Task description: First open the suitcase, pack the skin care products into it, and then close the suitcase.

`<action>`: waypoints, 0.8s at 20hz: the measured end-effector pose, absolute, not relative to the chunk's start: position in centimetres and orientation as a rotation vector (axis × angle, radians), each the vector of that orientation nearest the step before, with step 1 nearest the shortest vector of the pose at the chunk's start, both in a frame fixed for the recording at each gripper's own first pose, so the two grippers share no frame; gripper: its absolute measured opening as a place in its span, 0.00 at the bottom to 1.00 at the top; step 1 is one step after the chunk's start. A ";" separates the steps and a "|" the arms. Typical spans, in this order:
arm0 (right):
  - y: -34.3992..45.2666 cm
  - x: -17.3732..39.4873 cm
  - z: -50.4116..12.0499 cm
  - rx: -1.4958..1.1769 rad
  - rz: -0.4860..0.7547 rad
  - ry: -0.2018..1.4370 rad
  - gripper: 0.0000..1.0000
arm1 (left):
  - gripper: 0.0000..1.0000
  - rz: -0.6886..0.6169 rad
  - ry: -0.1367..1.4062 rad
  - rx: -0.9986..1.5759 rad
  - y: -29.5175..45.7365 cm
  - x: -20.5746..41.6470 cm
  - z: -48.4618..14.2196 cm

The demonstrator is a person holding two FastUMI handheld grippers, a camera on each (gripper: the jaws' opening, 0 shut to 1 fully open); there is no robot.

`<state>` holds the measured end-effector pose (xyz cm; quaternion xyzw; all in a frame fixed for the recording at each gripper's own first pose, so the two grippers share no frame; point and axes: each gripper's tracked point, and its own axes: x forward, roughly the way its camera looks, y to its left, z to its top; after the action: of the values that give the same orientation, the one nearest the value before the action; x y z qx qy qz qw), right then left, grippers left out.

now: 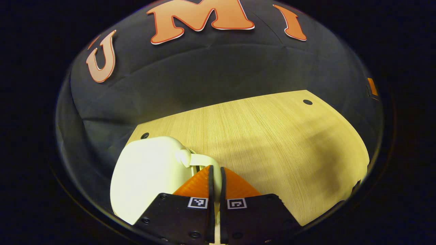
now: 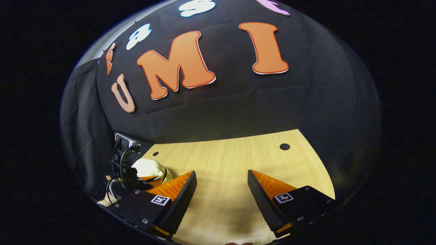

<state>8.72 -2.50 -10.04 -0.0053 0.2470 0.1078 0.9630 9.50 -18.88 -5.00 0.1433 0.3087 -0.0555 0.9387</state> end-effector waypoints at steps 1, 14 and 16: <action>-2.6 8.6 -10.2 -0.012 0.216 0.504 0.95 | 0.06 -0.122 0.630 0.281 -19.3 9.3 -5.2; -1.3 8.5 -8.5 -0.103 0.200 0.453 0.95 | 0.99 -0.168 0.415 0.119 -21.9 8.3 7.1; -0.4 8.5 -7.1 -0.128 0.193 0.410 0.95 | 1.00 -0.142 0.321 0.072 -21.5 7.6 12.0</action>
<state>8.48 -0.41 -7.10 -0.0632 0.2032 0.0955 0.9724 7.55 -21.48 12.00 0.0357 0.1596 -0.0708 0.9840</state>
